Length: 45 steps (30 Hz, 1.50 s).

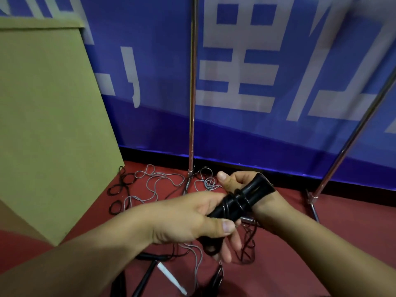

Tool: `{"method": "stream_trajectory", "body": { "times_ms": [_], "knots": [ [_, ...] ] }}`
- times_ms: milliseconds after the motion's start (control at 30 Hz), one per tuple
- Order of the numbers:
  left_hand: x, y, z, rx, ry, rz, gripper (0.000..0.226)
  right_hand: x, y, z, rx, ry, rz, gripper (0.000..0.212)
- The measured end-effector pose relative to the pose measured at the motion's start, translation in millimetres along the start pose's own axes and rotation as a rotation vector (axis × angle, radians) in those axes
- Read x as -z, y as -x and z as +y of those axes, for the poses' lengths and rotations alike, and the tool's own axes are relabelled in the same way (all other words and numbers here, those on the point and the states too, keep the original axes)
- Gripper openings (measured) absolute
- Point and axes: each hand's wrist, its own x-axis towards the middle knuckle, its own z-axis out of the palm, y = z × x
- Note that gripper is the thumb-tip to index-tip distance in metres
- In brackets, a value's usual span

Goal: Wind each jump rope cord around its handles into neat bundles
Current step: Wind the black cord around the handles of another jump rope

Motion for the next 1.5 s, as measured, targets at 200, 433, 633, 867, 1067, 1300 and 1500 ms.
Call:
{"method": "stream_trajectory", "body": {
  "times_ms": [200, 433, 633, 867, 1067, 1300, 1500],
  "knots": [
    [-1, 0, -4, -0.009, 0.131, 0.063, 0.007, -1, 3, 1, 0.049, 0.296, 0.020, 0.031],
    [4, -5, -6, -0.025, 0.178, 0.428, 0.003, -8, -4, 2, -0.025, 0.264, 0.063, 0.035],
    [15, -9, -10, 0.045, 0.084, 0.600, 0.009, -9, 0, 2, 0.067, 0.294, 0.039, 0.029],
    [18, -7, -17, 0.084, -0.167, 0.569, 0.008, -6, 0, -2, -0.091, 0.156, 0.105, 0.080],
    [18, -3, -20, 0.018, -0.496, 0.607, 0.021, -1, 3, -9, -0.194, -0.071, -0.064, 0.050],
    [20, -4, -30, 0.081, -0.541, 0.659, 0.007, -11, 7, -3, -0.118, 0.123, -0.013, 0.052],
    [28, -18, -26, 0.072, -0.466, 0.799, 0.008, -16, 1, 5, 0.021, 0.297, -0.001, 0.037]
  ]
}}
